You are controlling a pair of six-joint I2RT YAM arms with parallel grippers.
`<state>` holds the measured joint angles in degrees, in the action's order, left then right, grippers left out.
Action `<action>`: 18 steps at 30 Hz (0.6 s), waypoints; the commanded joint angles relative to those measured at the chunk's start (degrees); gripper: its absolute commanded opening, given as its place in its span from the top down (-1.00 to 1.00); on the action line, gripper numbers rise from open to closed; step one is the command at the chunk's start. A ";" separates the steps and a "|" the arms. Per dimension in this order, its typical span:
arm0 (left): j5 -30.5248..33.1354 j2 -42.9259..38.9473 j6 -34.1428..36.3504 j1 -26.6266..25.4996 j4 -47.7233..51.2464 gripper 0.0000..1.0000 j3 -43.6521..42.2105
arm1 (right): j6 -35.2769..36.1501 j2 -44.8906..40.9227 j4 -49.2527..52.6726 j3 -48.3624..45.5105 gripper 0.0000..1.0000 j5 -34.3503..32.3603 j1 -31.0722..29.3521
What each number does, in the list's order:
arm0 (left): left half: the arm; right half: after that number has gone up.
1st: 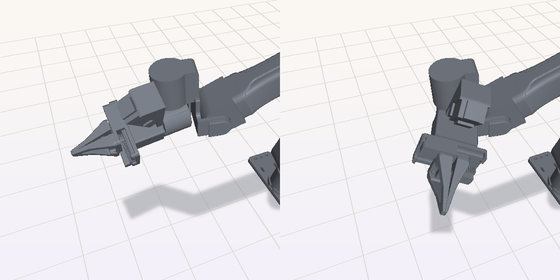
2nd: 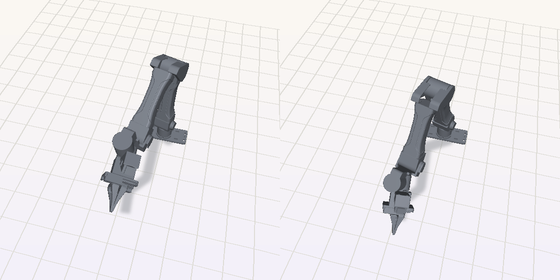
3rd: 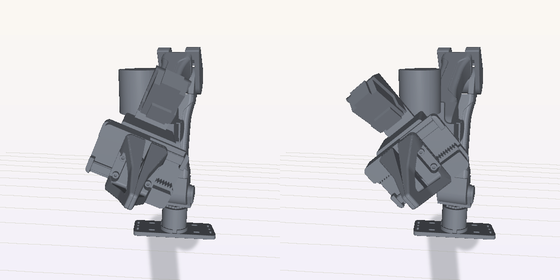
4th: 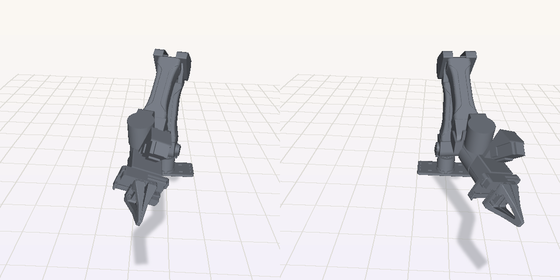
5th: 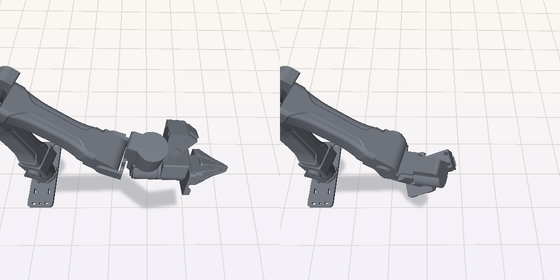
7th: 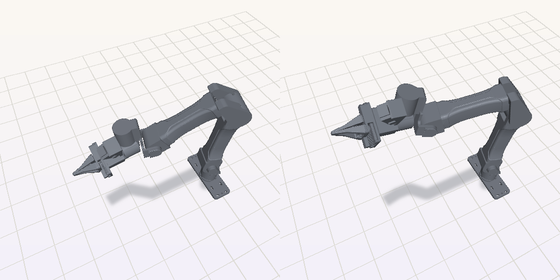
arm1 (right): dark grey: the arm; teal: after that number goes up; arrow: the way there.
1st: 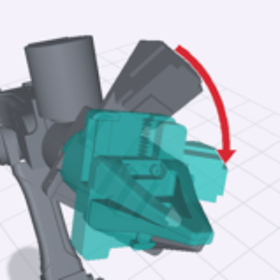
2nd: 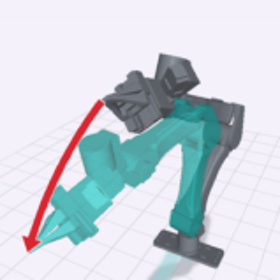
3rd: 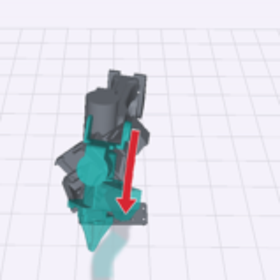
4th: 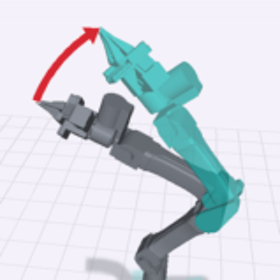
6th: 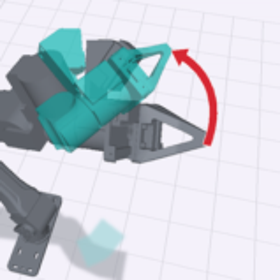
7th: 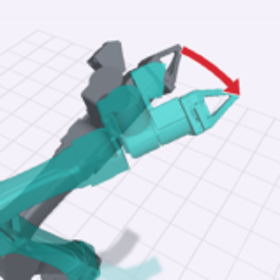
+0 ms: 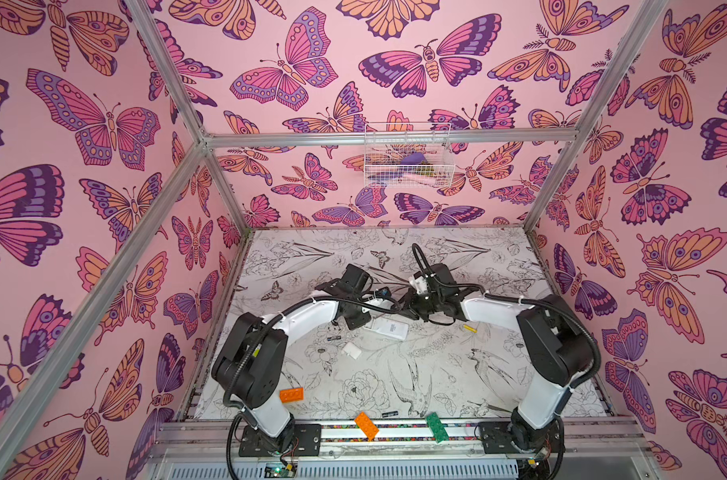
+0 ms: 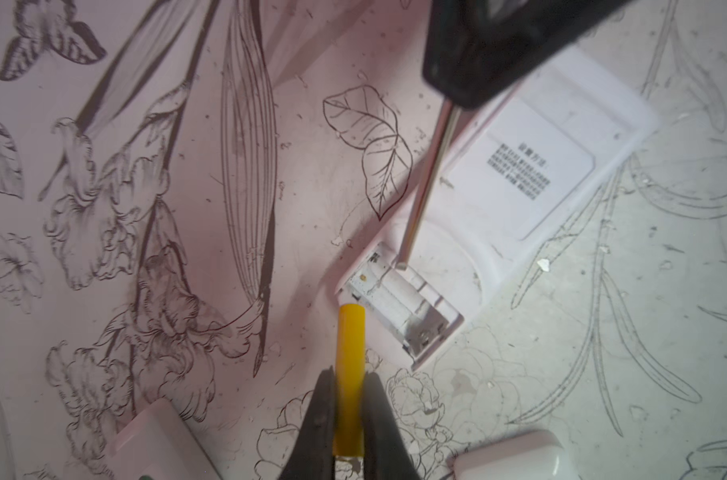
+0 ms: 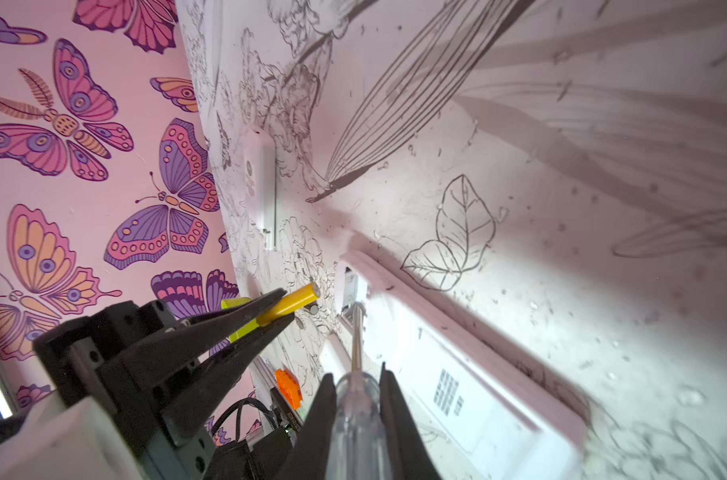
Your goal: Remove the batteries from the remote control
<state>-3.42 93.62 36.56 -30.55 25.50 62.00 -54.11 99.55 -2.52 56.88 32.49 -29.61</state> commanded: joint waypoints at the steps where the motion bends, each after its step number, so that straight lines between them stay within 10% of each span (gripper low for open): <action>1: -0.99 -2.73 -2.14 2.86 0.66 1.00 -1.25 | 3.26 -6.03 4.44 -0.86 1.00 -4.32 2.14; 18: -7.18 -0.32 -16.59 14.35 -9.03 1.00 -9.73 | 7.34 -22.84 4.76 -13.44 1.00 -8.56 18.16</action>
<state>-9.87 92.03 21.67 -16.47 18.15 53.71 -47.92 77.76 3.95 43.72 24.27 -12.86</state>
